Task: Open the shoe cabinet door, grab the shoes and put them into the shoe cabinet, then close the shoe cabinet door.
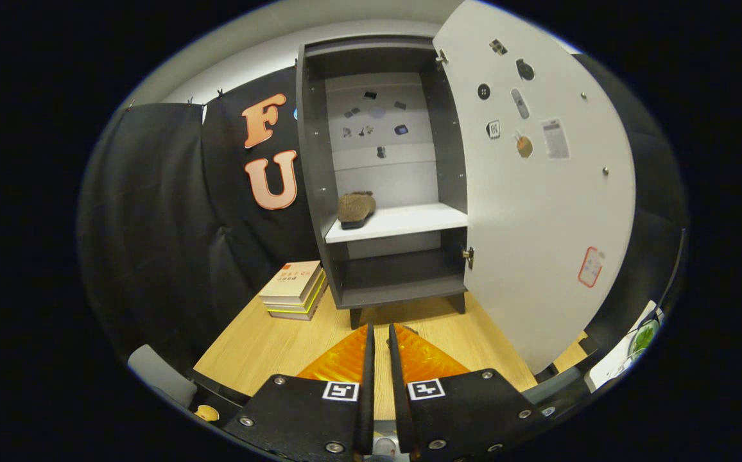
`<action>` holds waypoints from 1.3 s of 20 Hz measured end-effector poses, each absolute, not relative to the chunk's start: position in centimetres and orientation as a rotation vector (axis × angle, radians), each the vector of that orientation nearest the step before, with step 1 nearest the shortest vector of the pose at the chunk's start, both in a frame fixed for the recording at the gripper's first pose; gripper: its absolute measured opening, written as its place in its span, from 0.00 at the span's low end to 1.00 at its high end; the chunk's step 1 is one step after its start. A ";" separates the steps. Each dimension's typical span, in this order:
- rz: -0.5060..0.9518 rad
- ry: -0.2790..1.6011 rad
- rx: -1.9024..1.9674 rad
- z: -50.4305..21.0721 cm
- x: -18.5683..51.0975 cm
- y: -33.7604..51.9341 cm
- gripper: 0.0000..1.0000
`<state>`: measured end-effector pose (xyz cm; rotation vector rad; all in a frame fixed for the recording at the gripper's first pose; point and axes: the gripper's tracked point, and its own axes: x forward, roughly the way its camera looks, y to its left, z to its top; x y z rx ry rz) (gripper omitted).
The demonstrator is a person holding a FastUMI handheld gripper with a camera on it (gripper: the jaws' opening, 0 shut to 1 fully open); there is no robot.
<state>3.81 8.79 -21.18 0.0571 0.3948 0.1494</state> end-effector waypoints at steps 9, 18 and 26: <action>0.193 0.678 0.008 -36.3 9.4 9.6 0.14; 0.196 0.856 0.003 -46.3 14.3 10.2 0.14; 0.189 0.876 -0.023 -50.2 17.9 11.7 0.15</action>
